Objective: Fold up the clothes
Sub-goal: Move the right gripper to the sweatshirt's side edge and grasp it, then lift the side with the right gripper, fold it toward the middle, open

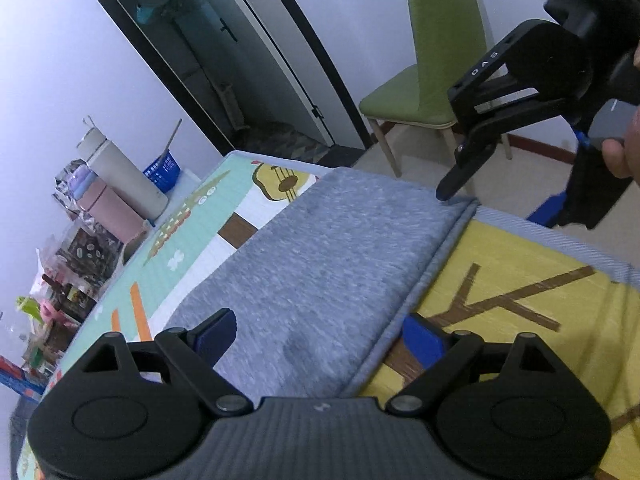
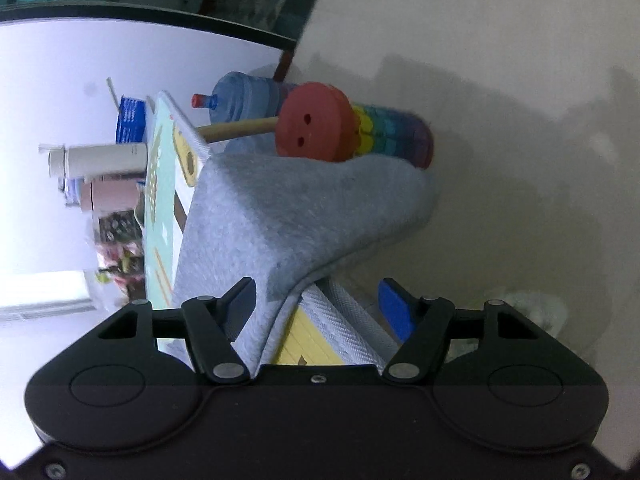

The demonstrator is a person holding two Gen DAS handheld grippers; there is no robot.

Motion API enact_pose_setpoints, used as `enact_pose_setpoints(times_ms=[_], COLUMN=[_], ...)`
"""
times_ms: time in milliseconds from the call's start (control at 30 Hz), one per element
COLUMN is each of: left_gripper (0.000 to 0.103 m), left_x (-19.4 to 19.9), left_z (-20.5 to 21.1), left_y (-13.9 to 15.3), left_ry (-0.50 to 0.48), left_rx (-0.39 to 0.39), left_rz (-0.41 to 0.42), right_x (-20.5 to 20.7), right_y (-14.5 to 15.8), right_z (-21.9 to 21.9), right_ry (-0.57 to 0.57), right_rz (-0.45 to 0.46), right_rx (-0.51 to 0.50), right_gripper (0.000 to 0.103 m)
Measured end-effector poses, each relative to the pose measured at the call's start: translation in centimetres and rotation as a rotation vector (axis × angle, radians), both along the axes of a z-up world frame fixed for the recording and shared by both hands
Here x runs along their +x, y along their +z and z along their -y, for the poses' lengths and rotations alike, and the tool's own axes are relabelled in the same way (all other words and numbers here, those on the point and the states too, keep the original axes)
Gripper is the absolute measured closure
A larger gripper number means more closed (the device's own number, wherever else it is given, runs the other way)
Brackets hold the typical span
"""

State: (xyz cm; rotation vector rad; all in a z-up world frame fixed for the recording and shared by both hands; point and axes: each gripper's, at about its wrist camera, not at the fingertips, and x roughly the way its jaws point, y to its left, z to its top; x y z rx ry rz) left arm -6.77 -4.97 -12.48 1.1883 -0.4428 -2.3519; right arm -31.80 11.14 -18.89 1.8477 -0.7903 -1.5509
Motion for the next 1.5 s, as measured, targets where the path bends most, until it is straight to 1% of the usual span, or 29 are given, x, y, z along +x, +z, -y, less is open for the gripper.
enact_pose_setpoints(times_ms=[67, 167, 300, 367, 467, 533, 600, 733, 767, 833, 900, 1000, 1033, 1133, 1267, 1333, 1400, 1500], left_gripper=[0.01, 0.01, 0.009, 0.009, 0.009, 0.009, 0.009, 0.008, 0.008, 0.008, 0.008, 0.009, 0.009, 0.009, 0.009, 0.009, 0.008, 0.008], left_x=[-0.2, -0.1, -0.1, -0.1, 0.0, 0.1, 0.2, 0.3, 0.3, 0.5, 0.7, 1.0, 1.3, 2.3, 5.7, 8.1, 10.5, 14.0], left_z=[0.3, 0.7, 1.0, 1.0, 1.5, 1.9, 2.3, 2.5, 2.5, 2.7, 2.9, 3.2, 3.3, 3.4, 4.0, 4.2, 4.5, 5.3], left_y=[-0.2, -0.2, -0.2, -0.2, -0.2, -0.1, 0.0, 0.0, 0.0, 0.1, 0.1, 0.4, 0.7, 2.1, 5.7, 7.4, 8.7, 10.1], left_ry=[0.012, 0.027, 0.033, 0.038, 0.057, 0.076, 0.095, 0.1, 0.101, 0.103, 0.107, 0.121, 0.127, 0.147, 0.169, 0.181, 0.204, 0.271], left_rx=[0.016, 0.05, 0.066, 0.078, 0.123, 0.156, 0.188, 0.206, 0.209, 0.218, 0.231, 0.261, 0.263, 0.268, 0.355, 0.377, 0.376, 0.361], left_rz=[-0.004, -0.021, -0.024, -0.026, -0.03, -0.036, -0.042, -0.04, -0.037, -0.036, -0.038, -0.039, -0.043, -0.08, -0.18, -0.222, -0.244, -0.24], right_x=[-0.1, -0.3, -0.6, -0.8, -0.9, -1.0, -1.1, -1.1, -1.0, -0.7, -0.6, -0.2, 0.1, 1.6, 5.1, 7.6, 10.1, 14.3], right_y=[-1.3, -2.8, -5.1, -6.1, -6.4, -6.4, -6.4, -6.0, -5.7, -4.9, -3.7, -0.9, 0.3, 4.6, 10.4, 12.8, 14.6, 16.8], right_z=[0.1, 0.5, 0.5, 0.6, 1.2, 1.6, 2.1, 2.3, 2.0, 1.3, 0.9, 1.4, 1.9, 3.6, 6.8, 8.9, 10.7, 13.7], right_ry=[-0.019, -0.052, -0.107, -0.135, -0.153, -0.16, -0.167, -0.196, -0.213, -0.265, -0.285, -0.259, -0.233, -0.128, 0.048, 0.15, 0.241, 0.377], right_rz=[0.067, 0.12, 0.203, 0.23, 0.218, 0.201, 0.184, 0.144, 0.13, 0.084, 0.023, -0.1, -0.149, -0.313, -0.492, -0.556, -0.592, -0.644], right_rx=[-0.03, -0.052, -0.096, -0.118, -0.136, -0.145, -0.154, -0.173, -0.18, -0.198, -0.23, -0.27, -0.285, -0.338, -0.422, -0.474, -0.515, -0.536], right_gripper=[0.037, 0.037, 0.037, 0.037, 0.043, 0.052, 0.057, 0.067, 0.071, 0.095, 0.096, 0.097, 0.097, 0.097, 0.097, 0.097, 0.097, 0.097])
